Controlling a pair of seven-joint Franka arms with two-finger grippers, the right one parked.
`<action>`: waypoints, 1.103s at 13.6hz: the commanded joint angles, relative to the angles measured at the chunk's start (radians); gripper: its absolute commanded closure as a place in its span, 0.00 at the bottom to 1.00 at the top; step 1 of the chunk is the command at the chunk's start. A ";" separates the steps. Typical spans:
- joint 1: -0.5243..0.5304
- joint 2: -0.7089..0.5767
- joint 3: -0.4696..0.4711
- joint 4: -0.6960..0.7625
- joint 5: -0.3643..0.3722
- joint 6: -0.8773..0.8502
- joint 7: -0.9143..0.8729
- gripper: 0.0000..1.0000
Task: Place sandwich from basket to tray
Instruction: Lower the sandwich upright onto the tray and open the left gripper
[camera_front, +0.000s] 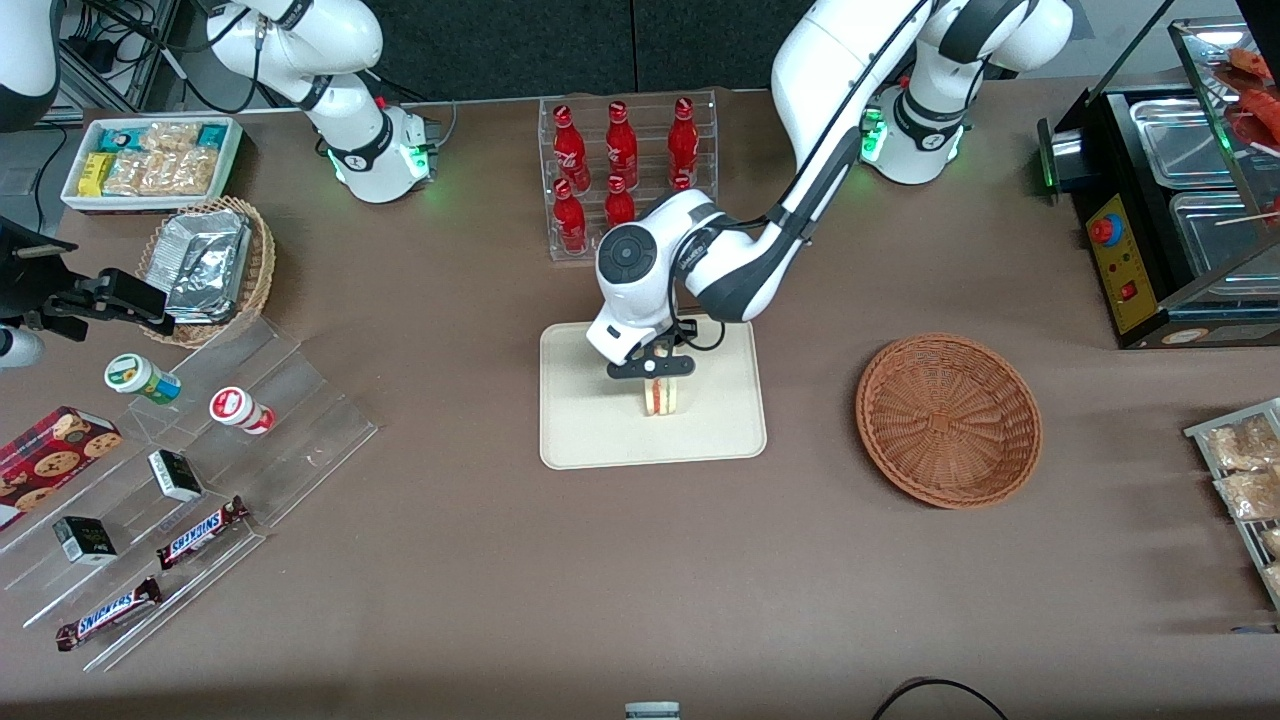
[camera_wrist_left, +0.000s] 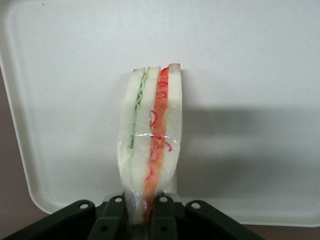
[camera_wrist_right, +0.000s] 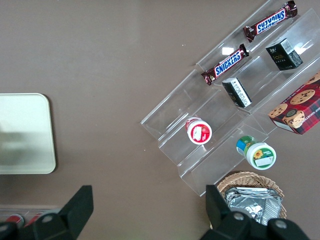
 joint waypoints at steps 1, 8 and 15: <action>-0.016 0.026 0.014 0.037 -0.003 0.009 -0.015 1.00; -0.027 0.028 0.016 0.037 0.009 0.024 -0.015 0.00; -0.029 -0.018 0.023 0.092 0.012 -0.035 0.001 0.00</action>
